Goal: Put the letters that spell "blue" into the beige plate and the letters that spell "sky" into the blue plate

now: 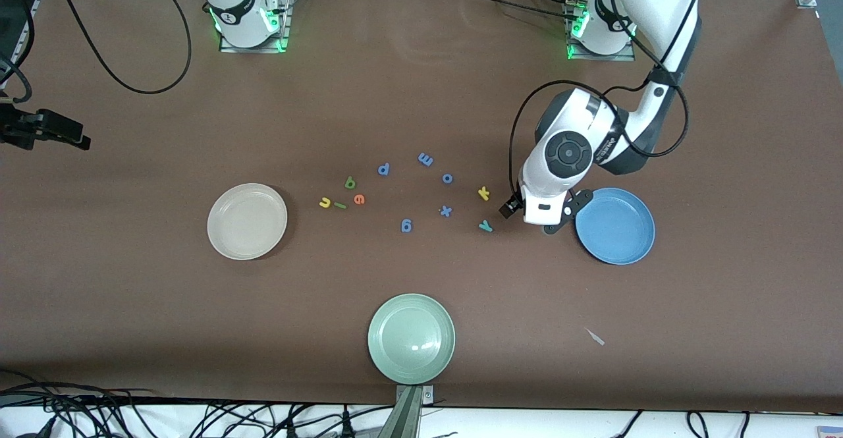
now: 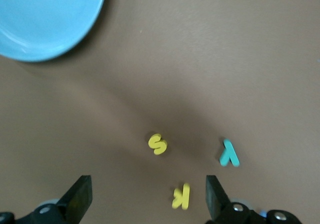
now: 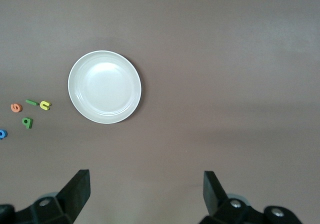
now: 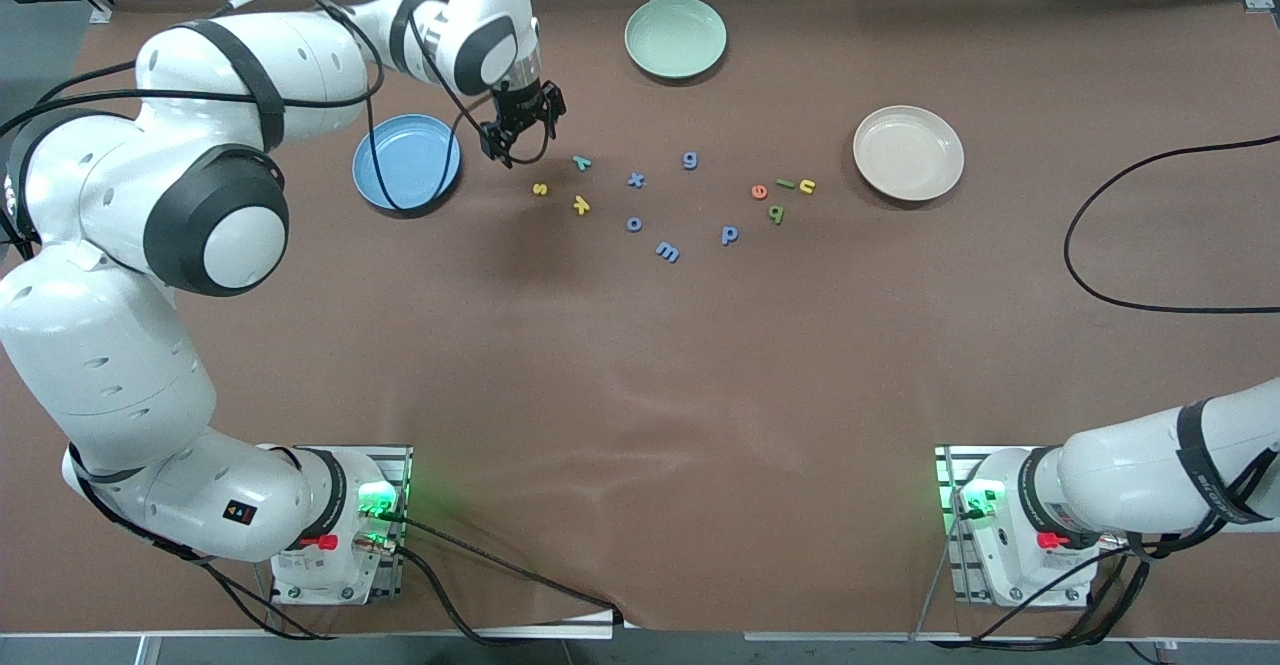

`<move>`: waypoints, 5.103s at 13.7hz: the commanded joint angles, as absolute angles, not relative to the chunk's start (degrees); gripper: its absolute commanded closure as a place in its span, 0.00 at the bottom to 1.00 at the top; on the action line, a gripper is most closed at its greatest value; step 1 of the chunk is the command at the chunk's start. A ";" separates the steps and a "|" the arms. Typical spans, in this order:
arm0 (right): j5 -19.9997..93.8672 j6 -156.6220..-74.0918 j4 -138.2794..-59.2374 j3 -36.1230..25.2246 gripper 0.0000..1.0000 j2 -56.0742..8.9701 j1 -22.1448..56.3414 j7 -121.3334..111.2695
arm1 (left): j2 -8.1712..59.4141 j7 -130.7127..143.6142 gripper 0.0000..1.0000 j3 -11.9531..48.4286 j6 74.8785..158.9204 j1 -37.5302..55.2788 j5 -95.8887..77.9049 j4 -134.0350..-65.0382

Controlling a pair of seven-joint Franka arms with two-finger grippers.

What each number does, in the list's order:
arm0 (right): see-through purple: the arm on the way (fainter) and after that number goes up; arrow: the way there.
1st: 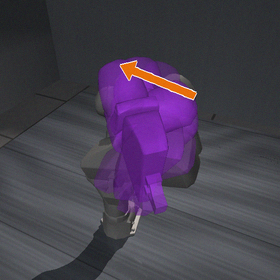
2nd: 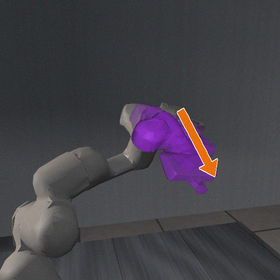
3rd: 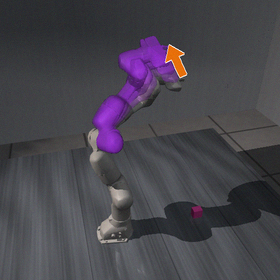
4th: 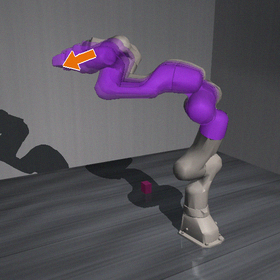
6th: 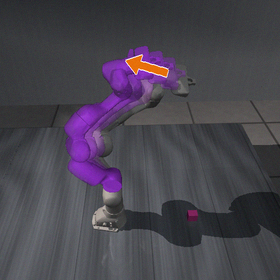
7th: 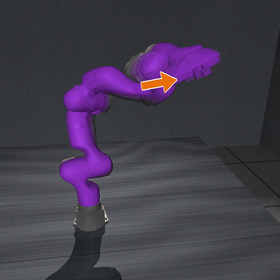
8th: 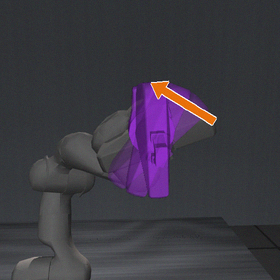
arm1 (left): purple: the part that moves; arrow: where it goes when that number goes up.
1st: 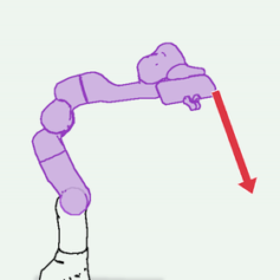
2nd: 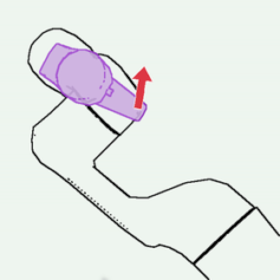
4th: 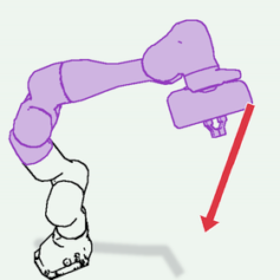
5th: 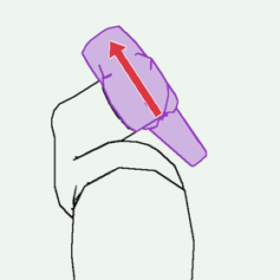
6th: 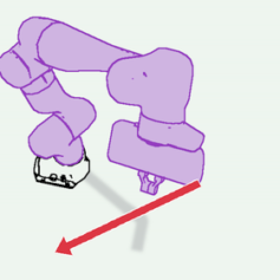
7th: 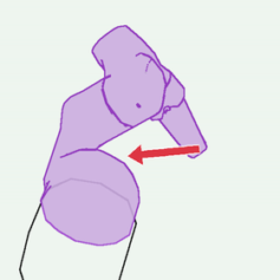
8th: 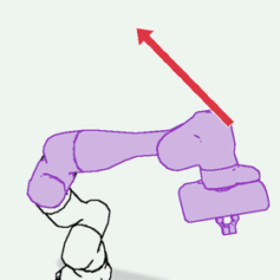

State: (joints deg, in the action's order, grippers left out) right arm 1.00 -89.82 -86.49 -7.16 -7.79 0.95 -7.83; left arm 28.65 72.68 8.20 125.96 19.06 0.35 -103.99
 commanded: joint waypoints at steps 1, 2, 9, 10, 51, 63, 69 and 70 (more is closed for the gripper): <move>2.11 -88.34 -86.75 -6.59 0.00 -8.25 1.23 -11.77 | 27.51 81.71 0.00 7.91 135.49 19.77 1.49 -111.25; 2.02 -88.33 -86.66 -5.72 0.00 -8.87 2.10 -11.43 | 27.68 83.74 0.00 7.91 138.31 20.30 1.76 -113.10; 2.37 -92.62 -86.75 -4.75 0.00 -14.75 7.46 -6.44 | 31.81 84.82 0.28 7.74 144.76 20.48 1.76 -114.26; 2.63 -95.42 -88.05 -4.57 0.00 -15.46 9.12 -4.24 | 31.82 84.81 0.33 7.56 144.76 20.39 1.84 -114.17; -7.12 -144.67 -115.05 9.84 0.04 -32.08 14.33 38.23 | 28.74 50.45 0.00 20.63 123.04 1.41 7.03 -104.24; -7.21 -145.55 -115.84 9.84 0.46 -32.08 14.33 38.15 | 39.81 69.78 0.20 25.31 135.61 10.55 19.24 -104.94; -7.21 -145.37 -115.93 9.84 0.65 -32.08 14.15 38.14 | 40.43 70.75 0.83 25.40 136.76 10.55 18.54 -104.94; -7.21 -145.11 -115.93 9.84 0.70 -31.91 14.15 38.14 | 40.34 71.27 0.98 25.40 136.76 10.63 18.46 -104.94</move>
State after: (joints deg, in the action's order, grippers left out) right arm -6.26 -144.20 -114.44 9.59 -32.06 14.50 37.91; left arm 40.12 69.46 25.49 137.00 10.60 17.22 -104.98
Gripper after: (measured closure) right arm 0.630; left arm 0.634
